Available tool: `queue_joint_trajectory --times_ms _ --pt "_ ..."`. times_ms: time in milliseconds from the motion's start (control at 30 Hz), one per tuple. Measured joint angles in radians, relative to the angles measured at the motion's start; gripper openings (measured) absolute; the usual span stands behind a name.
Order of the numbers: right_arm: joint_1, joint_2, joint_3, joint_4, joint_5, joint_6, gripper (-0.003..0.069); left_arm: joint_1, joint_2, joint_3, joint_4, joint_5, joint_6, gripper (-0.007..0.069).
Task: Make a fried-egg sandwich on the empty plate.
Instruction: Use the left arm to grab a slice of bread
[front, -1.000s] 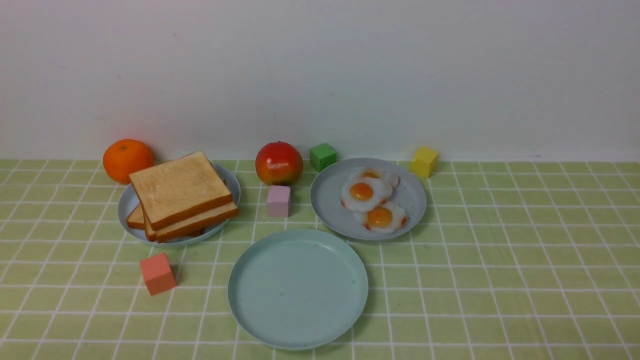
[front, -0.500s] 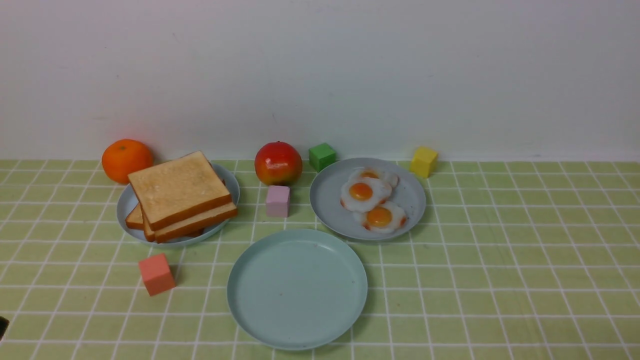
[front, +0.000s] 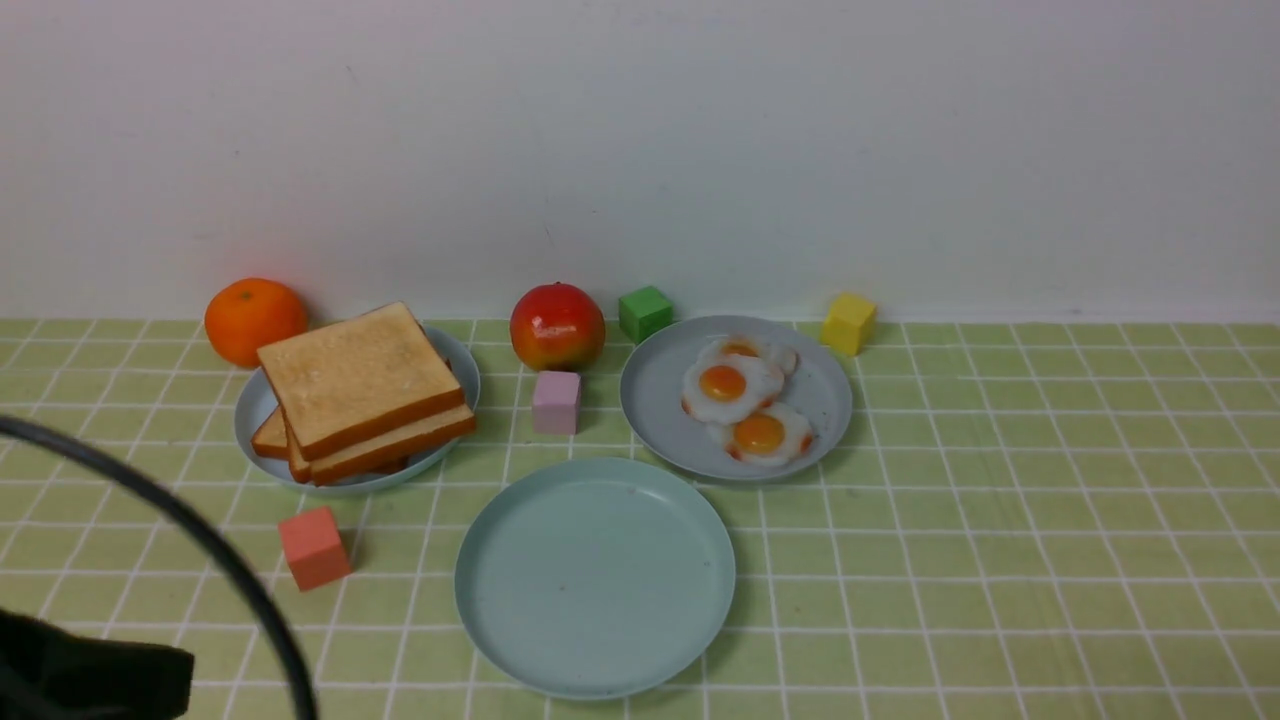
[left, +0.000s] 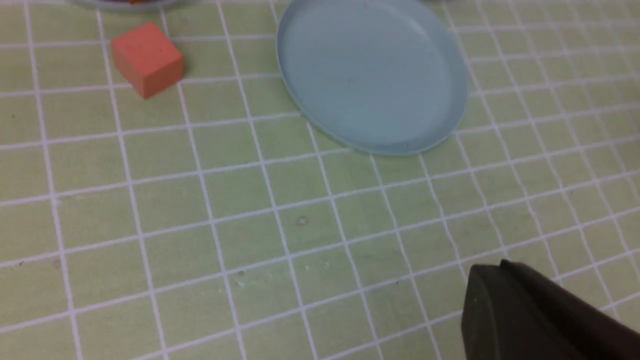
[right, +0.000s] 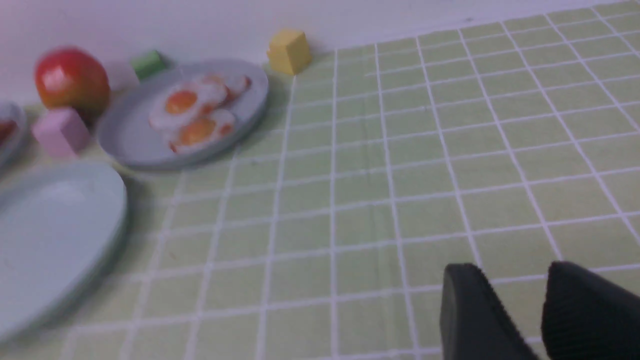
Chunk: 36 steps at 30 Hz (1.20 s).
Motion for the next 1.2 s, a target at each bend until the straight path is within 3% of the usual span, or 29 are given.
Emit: queue_joint_trajectory --times_ms 167,300,433,700,867,967,1133,1200 --pt "0.0 0.0 0.0 0.214 -0.194 0.077 0.0239 -0.017 0.132 -0.024 0.0 -0.078 0.032 -0.0013" --pt "0.0 0.0 -0.011 0.252 -0.231 0.078 0.0239 -0.017 0.189 -0.024 -0.011 -0.137 0.057 -0.0013" --pt "0.019 0.06 -0.229 0.236 0.078 0.035 0.0209 -0.017 0.288 -0.054 0.014 -0.166 0.153 -0.0013" --pt "0.063 0.459 -0.773 0.122 0.671 -0.24 -0.001 -0.017 0.603 -0.292 0.112 -0.149 0.181 -0.0013" --pt "0.145 0.56 -0.893 0.104 0.751 -0.258 -0.0008 -0.017 0.785 -0.444 0.219 -0.13 0.188 -0.0013" --pt "0.249 0.581 -0.953 0.058 0.768 -0.289 -0.0003 -0.015 0.934 -0.575 0.323 -0.09 0.191 -0.0013" --pt "0.356 0.581 -1.017 0.02 0.78 -0.309 -0.0001 0.033 1.072 -0.69 0.307 -0.027 0.257 -0.0013" --pt "0.395 0.581 -1.053 0.016 0.783 -0.311 0.0001 0.08 1.133 -0.735 0.269 -0.015 0.36 -0.0013"
